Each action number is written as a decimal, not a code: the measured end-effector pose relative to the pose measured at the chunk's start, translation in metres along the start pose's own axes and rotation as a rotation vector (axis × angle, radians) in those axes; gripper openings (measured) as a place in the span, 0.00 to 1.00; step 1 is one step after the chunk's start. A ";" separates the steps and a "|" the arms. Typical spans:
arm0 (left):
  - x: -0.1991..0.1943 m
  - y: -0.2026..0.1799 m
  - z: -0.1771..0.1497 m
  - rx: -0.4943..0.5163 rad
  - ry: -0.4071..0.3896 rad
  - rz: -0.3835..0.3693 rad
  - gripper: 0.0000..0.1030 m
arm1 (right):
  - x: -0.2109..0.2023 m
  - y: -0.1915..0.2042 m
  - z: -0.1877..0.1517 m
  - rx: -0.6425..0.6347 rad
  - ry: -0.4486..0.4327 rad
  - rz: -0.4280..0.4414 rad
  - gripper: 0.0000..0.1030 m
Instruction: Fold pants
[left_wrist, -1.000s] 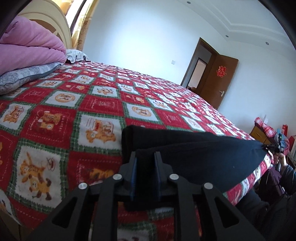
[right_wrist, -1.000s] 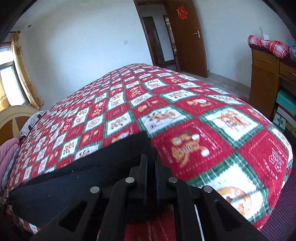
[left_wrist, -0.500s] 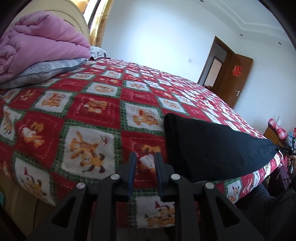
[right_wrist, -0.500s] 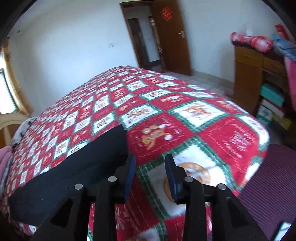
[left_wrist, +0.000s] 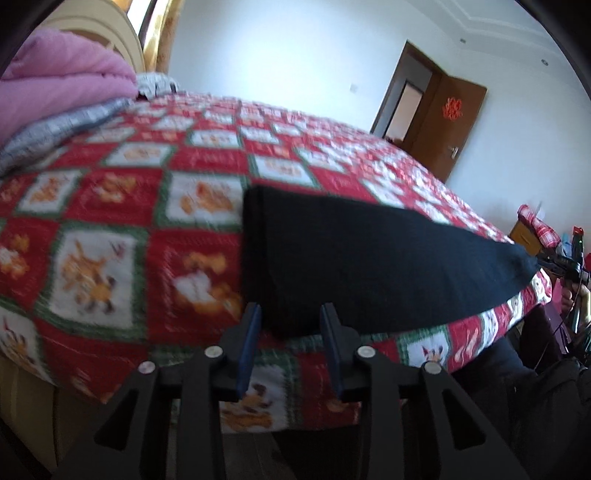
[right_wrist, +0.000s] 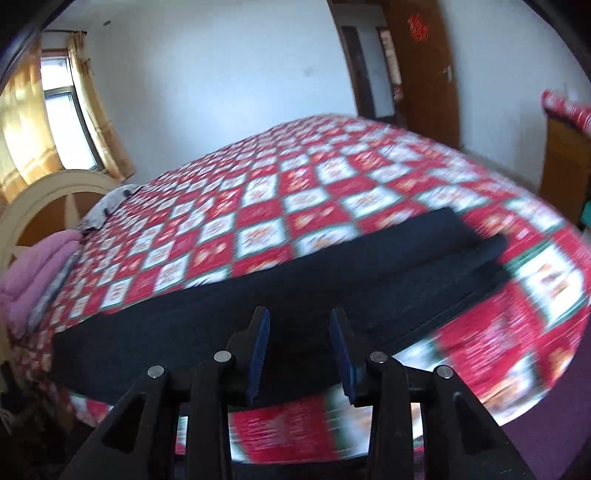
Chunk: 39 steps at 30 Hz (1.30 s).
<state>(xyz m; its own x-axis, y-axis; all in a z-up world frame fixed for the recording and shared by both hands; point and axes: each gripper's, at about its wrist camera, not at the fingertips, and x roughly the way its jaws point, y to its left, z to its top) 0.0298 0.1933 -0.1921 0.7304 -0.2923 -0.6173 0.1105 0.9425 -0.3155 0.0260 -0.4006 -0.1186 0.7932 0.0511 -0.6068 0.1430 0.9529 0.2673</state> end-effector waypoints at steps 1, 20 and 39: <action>0.003 -0.001 -0.002 -0.002 0.009 -0.003 0.34 | 0.006 0.008 -0.006 -0.003 0.020 0.011 0.35; -0.013 0.003 0.024 0.020 -0.022 0.115 0.04 | 0.036 0.040 -0.037 -0.074 0.084 -0.008 0.36; 0.011 0.001 0.038 -0.043 -0.055 0.068 0.42 | 0.046 0.052 -0.048 -0.057 0.131 0.069 0.64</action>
<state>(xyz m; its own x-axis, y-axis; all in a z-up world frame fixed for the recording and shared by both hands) 0.0632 0.1973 -0.1718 0.7710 -0.2177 -0.5984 0.0310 0.9515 -0.3061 0.0414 -0.3339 -0.1682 0.7155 0.1517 -0.6820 0.0547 0.9610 0.2711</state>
